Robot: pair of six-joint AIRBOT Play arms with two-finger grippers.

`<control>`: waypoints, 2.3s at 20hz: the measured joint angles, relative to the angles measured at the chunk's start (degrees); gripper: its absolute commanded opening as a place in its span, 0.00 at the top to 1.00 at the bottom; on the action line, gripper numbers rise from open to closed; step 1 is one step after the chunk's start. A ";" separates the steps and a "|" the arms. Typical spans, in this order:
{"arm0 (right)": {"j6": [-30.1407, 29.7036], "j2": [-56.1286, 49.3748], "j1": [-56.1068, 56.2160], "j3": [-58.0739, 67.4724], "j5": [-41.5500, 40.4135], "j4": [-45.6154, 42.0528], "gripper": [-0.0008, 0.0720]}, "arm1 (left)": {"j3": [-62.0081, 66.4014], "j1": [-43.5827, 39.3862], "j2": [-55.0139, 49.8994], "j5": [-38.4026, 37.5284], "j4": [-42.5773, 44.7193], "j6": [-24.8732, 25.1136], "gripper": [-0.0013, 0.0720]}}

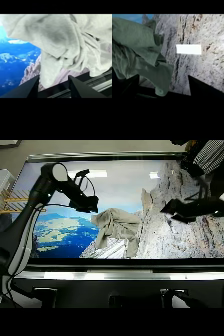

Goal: Fold the clothes and pants, and hang the long-sleeved shirts on hangers.

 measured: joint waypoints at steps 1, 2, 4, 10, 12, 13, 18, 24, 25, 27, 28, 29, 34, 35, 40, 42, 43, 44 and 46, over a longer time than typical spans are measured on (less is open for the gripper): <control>-1.20 -0.28 -0.09 -4.31 -1.40 1.81 0.08 | -0.02 0.76 0.09 -0.20 0.02 0.00 0.42; -2.27 -0.44 0.24 -8.13 -3.02 3.39 0.08 | -0.02 1.38 0.15 -0.24 0.00 0.02 0.42; -4.24 -0.68 1.95 -15.10 -7.37 6.36 0.08 | -0.04 2.27 0.00 -0.35 0.02 0.09 0.42; -7.69 -5.38 9.44 -24.79 -18.27 10.71 0.15 | -0.04 3.17 -0.52 -0.57 0.00 0.17 0.42; -8.90 -7.65 10.86 -25.62 -20.02 11.82 0.23 | -0.04 3.41 -0.57 -0.52 0.04 0.22 0.42; -9.53 -8.59 11.30 -25.83 -20.59 12.96 0.24 | -0.04 3.58 -0.59 -0.46 0.04 0.46 0.42; -12.02 -11.50 12.20 -26.27 -23.43 17.07 0.38 | -0.04 5.14 -0.59 0.52 0.04 2.32 0.35; -14.84 -13.38 12.35 -26.45 -24.98 18.12 0.94 | -0.98 7.96 -0.59 3.50 -0.02 7.26 0.35; -15.21 -13.31 12.35 -26.45 -24.65 18.18 0.94 | -1.95 8.72 -0.59 4.57 -0.48 8.39 0.35; -15.93 -12.68 12.35 -26.53 -23.34 17.59 0.94 | -4.98 10.47 -0.59 7.23 -2.73 11.17 0.34; -15.98 -12.09 12.37 -26.53 -22.75 17.03 0.94 | -6.97 11.43 -0.61 9.01 -4.35 12.63 0.35; -15.98 -11.32 12.35 -26.56 -21.75 16.83 0.94 | -9.35 12.44 -0.72 11.10 -6.38 14.21 0.35; -14.82 -7.04 12.35 -26.51 -17.35 16.37 0.94 | -17.44 14.86 -3.91 18.21 -15.89 19.04 0.35; -14.25 -6.23 12.37 -26.51 -16.72 15.93 0.94 | -18.12 14.86 -4.96 18.75 -17.14 19.91 0.35; -11.82 -3.48 12.35 -26.51 -14.43 14.29 0.94 | -19.47 13.99 -8.96 19.93 -20.90 22.71 0.35; -11.28 -2.58 12.35 -26.51 -14.01 14.08 0.94 | -19.63 13.70 -9.88 20.13 -21.27 23.17 0.35; -10.91 -2.10 12.35 -26.51 -13.97 14.05 0.94 | -19.67 13.57 -10.19 20.28 -21.57 23.30 0.35; -10.75 -1.60 12.35 -26.51 -13.81 13.92 0.94 | -19.69 13.46 -10.51 20.37 -21.73 23.41 0.35; -10.32 -0.66 12.35 -26.51 -13.64 13.86 0.94 | -19.74 13.33 -11.15 20.37 -21.86 23.56 0.35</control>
